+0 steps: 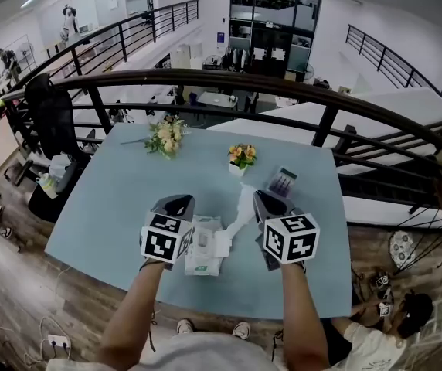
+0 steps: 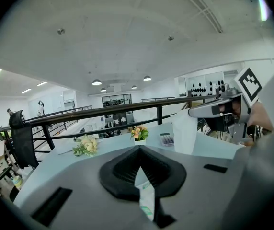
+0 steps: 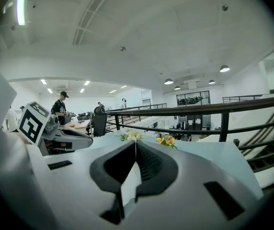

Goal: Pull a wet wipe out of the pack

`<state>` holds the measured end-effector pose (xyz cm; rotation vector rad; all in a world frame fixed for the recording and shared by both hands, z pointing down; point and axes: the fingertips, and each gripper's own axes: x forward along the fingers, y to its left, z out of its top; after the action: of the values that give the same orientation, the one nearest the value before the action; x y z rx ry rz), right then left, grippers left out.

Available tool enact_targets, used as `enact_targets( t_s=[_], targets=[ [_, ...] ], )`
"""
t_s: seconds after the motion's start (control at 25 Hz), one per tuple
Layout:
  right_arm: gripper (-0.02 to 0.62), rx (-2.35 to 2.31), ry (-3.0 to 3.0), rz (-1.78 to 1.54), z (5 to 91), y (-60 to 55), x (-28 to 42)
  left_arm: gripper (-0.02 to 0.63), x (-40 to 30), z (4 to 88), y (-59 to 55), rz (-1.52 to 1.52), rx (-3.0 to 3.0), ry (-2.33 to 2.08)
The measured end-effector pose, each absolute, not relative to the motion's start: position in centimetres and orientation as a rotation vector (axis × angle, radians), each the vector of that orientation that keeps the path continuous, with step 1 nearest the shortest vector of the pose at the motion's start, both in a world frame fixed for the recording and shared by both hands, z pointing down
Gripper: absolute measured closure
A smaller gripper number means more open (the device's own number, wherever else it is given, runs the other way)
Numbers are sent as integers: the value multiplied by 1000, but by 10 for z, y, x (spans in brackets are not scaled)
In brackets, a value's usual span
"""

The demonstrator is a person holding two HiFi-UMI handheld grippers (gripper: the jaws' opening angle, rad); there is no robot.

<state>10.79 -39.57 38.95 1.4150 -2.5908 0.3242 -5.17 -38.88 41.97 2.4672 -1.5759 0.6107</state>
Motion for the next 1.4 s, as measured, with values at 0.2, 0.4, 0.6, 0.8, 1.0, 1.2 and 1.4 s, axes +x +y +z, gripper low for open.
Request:
enact_targets(
  t_s=[0.2, 0.4, 0.6, 0.8, 1.0, 1.2, 1.4],
  targets=[
    [589, 1460, -2577, 309, 382, -393, 122, 611, -37, 414, -392, 605, 2504, -1543],
    [589, 1515, -2557, 302, 379, -391, 139, 611, -24, 414, -394, 608, 2533, -1510],
    [589, 1550, -2541, 302, 378, -387, 149, 611, -12, 413, -396, 610, 2559, -1479],
    [589, 1571, -2524, 304, 380, -383, 156, 611, -5, 413, -395, 614, 2569, -1458],
    [589, 1577, -2510, 299, 382, -382, 160, 611, -1, 413, -397, 610, 2577, -1449],
    [589, 1583, -2507, 290, 384, -382, 159, 611, -2, 416, -397, 612, 2578, -1446],
    [589, 1579, -2511, 291, 382, -381, 159, 611, -3, 416, -397, 610, 2573, -1447]
  ],
)
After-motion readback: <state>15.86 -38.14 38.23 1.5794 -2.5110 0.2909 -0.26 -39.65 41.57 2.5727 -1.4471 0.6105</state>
